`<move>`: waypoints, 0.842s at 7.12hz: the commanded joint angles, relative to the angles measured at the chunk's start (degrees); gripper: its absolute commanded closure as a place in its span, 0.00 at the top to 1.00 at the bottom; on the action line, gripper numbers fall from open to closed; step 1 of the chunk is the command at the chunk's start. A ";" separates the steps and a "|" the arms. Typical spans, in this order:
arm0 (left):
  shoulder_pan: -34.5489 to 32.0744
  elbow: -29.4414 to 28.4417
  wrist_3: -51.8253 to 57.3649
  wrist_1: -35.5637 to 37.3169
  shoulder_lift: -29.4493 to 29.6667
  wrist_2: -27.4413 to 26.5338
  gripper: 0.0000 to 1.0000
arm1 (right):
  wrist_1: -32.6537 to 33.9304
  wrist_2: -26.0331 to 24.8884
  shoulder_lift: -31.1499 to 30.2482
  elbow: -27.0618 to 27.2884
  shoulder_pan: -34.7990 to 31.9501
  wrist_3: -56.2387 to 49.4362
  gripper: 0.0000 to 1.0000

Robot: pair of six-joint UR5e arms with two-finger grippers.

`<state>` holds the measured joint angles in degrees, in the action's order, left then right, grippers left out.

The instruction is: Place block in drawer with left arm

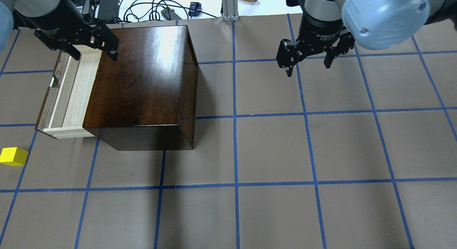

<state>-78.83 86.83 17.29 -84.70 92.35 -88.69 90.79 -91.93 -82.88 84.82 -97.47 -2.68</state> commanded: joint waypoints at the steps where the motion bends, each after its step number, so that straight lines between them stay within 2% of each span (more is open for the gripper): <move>1: 9.08 0.00 13.93 -3.25 -0.76 0.01 1.00 | 0.00 0.00 0.00 0.00 0.00 -0.05 1.00; 5: 27.54 0.79 50.29 -3.63 0.73 0.01 1.00 | 0.00 0.00 0.00 0.00 0.00 -0.04 1.00; 6: 30.20 1.40 57.35 -3.37 1.34 0.01 1.00 | 0.00 0.00 0.00 0.00 0.00 -0.05 1.00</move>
<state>-53.19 87.60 64.26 -88.30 92.91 -88.68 90.79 -91.92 -82.88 84.81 -97.47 -2.69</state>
